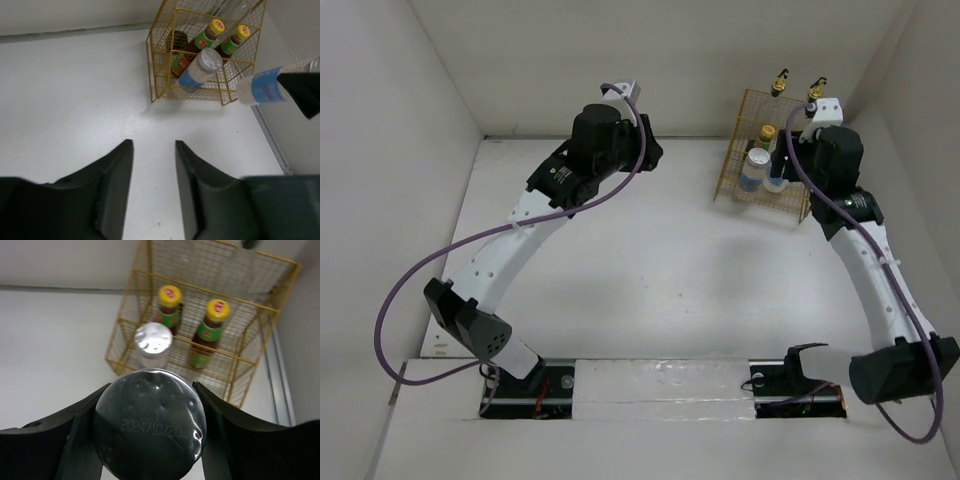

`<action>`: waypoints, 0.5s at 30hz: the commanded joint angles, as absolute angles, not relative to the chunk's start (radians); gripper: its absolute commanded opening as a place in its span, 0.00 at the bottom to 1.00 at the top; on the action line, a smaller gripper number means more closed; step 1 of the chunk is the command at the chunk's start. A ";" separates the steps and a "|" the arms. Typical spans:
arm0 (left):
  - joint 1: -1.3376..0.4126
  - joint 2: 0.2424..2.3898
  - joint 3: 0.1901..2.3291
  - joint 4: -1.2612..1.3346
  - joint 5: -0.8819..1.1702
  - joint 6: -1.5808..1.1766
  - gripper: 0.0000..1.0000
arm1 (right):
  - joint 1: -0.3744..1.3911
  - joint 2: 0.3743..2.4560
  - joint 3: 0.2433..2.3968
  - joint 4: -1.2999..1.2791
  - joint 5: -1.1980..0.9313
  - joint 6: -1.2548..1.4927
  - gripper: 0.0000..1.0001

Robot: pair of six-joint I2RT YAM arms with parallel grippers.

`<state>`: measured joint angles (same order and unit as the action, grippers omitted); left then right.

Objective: Organize the condiment bottles

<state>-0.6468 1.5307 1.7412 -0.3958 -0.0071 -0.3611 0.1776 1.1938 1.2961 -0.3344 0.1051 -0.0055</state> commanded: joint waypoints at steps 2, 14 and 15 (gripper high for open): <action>-0.646 1.509 1.724 -0.339 0.044 -0.354 0.42 | 0.066 1.296 1.416 -0.340 0.114 0.011 0.23; -0.646 1.508 1.660 -0.330 0.028 -0.364 0.99 | -0.097 1.511 1.517 -0.196 -0.017 0.020 0.23; -0.646 1.508 1.660 -0.330 0.017 -0.364 0.99 | -0.106 1.511 1.517 -0.196 -0.017 0.020 0.23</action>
<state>-0.6460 1.5314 1.6741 -0.3641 0.0330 -0.3595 -0.1009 1.5333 1.4338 -0.3428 0.0235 0.0051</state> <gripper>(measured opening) 0.989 0.658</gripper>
